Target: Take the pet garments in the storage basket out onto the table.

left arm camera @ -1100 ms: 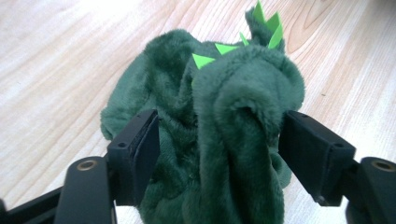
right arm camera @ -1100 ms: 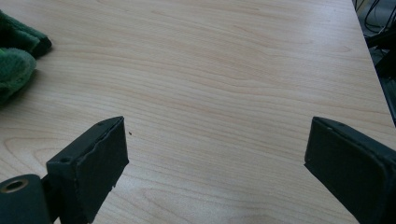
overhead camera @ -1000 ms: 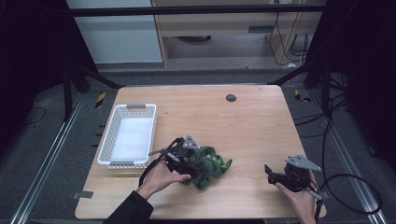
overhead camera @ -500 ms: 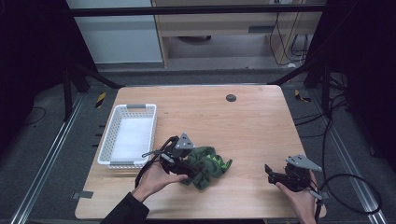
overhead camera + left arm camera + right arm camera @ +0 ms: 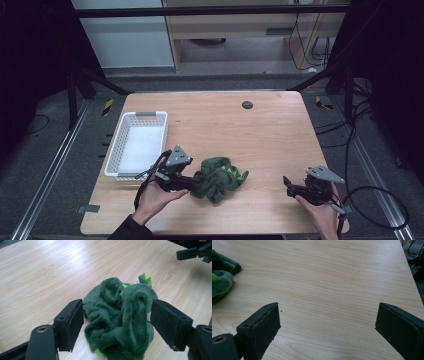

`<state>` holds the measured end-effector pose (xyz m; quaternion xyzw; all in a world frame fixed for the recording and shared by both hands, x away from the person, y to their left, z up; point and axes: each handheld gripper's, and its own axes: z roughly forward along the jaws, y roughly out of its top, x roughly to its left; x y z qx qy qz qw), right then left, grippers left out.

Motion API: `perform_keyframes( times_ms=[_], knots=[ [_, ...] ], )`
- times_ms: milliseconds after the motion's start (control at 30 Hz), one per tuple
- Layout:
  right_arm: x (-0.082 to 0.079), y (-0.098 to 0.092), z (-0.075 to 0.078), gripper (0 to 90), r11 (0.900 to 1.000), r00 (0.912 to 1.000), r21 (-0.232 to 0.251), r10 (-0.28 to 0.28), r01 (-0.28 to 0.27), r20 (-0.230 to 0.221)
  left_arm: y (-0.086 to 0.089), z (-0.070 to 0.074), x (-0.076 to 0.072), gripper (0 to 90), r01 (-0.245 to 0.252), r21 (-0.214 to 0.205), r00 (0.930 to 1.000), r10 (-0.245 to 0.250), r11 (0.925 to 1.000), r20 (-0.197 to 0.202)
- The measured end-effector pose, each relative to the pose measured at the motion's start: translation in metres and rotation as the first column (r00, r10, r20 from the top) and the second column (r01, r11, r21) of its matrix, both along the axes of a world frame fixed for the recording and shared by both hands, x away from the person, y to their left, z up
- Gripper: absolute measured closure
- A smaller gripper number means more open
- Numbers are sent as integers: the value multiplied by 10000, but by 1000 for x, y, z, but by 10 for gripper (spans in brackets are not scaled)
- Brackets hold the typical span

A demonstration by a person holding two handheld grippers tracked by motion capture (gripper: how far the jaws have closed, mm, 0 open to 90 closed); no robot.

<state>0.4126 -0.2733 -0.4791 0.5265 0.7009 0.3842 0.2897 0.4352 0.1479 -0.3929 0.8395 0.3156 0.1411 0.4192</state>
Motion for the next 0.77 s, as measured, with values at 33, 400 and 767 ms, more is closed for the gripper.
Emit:
perform_keyframes(
  times_ms=[33,400,767],
  knots=[
    [0,0,0,57,10000,10000,4,-3,3,-8,3,-1,-1,280,-67,-81,10000,67,9999,11],
    [0,1,-1,57,10000,10000,0,20,-20,8,40,-21,-11,340,-1237,-488,9921,1245,9911,135],
    [-2,1,-1,60,9999,10000,-67,96,-96,17,73,-34,-26,351,-2120,-931,9765,2145,9728,180]
  ],
)
